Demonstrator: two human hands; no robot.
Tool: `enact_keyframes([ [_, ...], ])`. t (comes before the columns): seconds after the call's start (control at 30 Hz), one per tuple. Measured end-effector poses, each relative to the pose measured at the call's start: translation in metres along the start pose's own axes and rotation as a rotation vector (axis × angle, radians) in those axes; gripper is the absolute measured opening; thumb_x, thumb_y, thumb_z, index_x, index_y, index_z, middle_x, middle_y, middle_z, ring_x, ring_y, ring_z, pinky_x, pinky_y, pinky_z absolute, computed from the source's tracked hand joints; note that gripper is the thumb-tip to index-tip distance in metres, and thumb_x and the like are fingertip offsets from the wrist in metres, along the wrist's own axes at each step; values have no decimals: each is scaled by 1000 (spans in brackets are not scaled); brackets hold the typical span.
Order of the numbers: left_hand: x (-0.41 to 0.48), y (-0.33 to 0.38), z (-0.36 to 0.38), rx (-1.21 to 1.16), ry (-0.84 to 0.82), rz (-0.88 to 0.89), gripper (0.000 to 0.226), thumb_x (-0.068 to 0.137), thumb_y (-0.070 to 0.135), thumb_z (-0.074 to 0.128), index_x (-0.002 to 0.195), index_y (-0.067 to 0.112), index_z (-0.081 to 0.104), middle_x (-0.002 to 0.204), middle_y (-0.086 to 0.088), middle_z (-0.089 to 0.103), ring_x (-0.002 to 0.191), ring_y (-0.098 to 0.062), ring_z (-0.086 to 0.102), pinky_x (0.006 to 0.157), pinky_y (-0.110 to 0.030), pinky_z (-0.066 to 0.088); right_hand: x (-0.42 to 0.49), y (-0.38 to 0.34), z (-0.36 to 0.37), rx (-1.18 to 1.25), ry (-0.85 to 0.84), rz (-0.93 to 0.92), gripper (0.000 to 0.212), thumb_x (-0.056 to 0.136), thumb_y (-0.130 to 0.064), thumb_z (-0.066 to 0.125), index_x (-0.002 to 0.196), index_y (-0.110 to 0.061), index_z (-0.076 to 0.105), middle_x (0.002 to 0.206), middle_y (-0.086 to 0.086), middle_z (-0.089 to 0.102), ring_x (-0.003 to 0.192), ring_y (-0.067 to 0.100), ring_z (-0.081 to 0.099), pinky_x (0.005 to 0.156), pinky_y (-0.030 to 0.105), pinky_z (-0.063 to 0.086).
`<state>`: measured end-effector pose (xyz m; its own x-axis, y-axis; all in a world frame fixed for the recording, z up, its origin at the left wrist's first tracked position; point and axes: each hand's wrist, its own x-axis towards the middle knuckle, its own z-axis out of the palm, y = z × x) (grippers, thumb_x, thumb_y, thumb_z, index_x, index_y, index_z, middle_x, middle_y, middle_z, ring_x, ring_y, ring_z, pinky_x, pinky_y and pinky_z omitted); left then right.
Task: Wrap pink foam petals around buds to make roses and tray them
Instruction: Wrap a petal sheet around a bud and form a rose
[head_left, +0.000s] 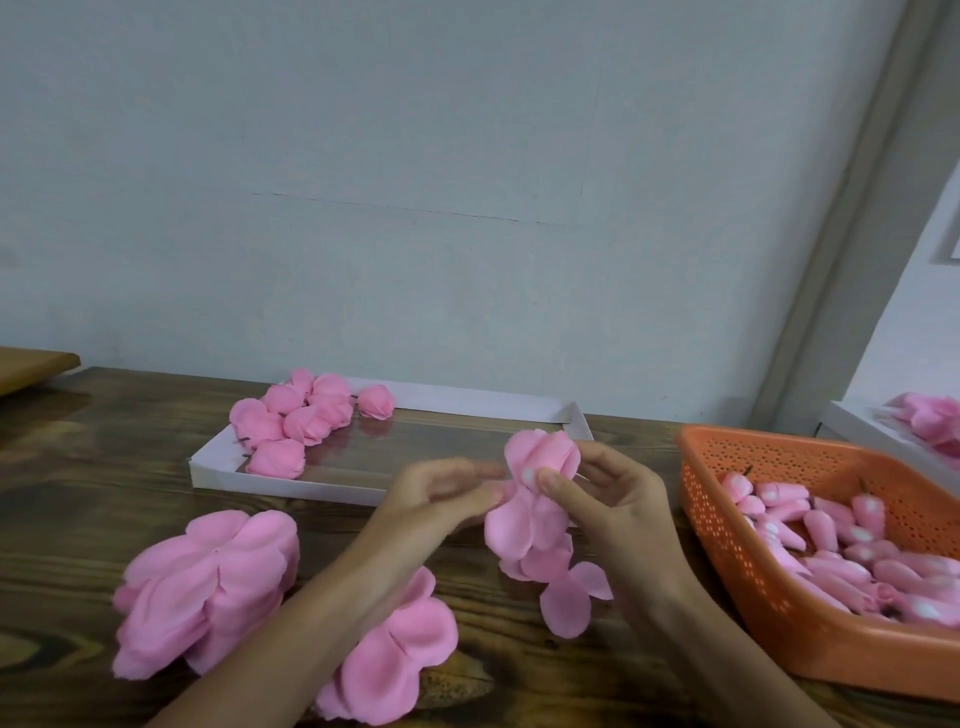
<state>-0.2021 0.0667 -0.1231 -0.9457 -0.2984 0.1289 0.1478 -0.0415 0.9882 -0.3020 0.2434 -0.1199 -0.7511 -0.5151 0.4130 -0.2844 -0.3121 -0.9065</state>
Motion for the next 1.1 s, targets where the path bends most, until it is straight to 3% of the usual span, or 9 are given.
enact_keyframes([
  [0.1, 2, -5, 1, -179, 51, -37, 40, 72, 21, 86, 105, 0, 79, 109, -22, 78, 109, -36, 73, 91, -39, 63, 0, -1, -3, 25, -12, 32, 26, 85, -17, 83, 110, -12, 78, 112, 10, 79, 107, 29, 76, 81, 32, 63],
  [0.17, 2, -6, 1, -286, 76, -64, 41, 71, 19, 85, 105, -4, 78, 109, -25, 76, 108, -37, 74, 84, -35, 64, 0, -2, -3, 42, -44, 40, 26, 84, -18, 87, 109, -12, 78, 112, 12, 79, 106, 29, 76, 81, 32, 62],
  [0.33, 0, -3, 7, -354, 132, -96, 47, 61, 31, 91, 100, 6, 83, 104, -19, 79, 94, -28, 79, 71, -28, 61, -1, -7, -2, -14, -173, 7, 29, 84, -19, 87, 111, -14, 77, 114, 11, 78, 106, 29, 77, 83, 34, 62],
  [0.5, -2, -3, 11, -254, 217, -23, 53, 52, 43, 92, 96, 14, 84, 98, -14, 80, 90, -27, 79, 71, -31, 60, -3, -12, 0, -69, -220, -17, 26, 85, -20, 86, 110, -18, 78, 114, 10, 78, 106, 29, 77, 82, 32, 62],
  [0.6, -5, -3, 14, -186, 267, 66, 42, 59, 45, 88, 92, 19, 85, 95, -11, 81, 91, -29, 78, 76, -37, 61, -2, -13, 1, -111, -215, -6, 23, 85, -19, 87, 106, -21, 79, 111, 8, 79, 104, 27, 77, 80, 34, 64],
  [0.83, -16, -1, 24, -45, 293, 314, 20, 78, 36, 78, 86, 19, 85, 83, -8, 80, 82, -23, 77, 72, -26, 61, -5, -7, 7, -228, -186, 20, 20, 84, -22, 88, 101, -28, 78, 107, 3, 81, 98, 25, 79, 82, 51, 65],
  [0.97, -17, -2, 26, -50, 282, 354, 22, 80, 37, 77, 91, 19, 85, 87, -7, 80, 86, -23, 77, 72, -25, 60, -5, -3, 10, -190, -145, 16, 19, 85, -16, 86, 99, -22, 76, 120, -4, 77, 97, 26, 78, 70, 45, 67],
  [1.1, -16, -3, 25, -10, 240, 425, 22, 85, 28, 78, 101, 14, 84, 95, -7, 79, 94, -25, 76, 76, -26, 60, -6, 0, 12, -183, -103, -18, 23, 84, -21, 85, 101, -13, 71, 105, 3, 80, 96, 25, 79, 80, 43, 66],
])
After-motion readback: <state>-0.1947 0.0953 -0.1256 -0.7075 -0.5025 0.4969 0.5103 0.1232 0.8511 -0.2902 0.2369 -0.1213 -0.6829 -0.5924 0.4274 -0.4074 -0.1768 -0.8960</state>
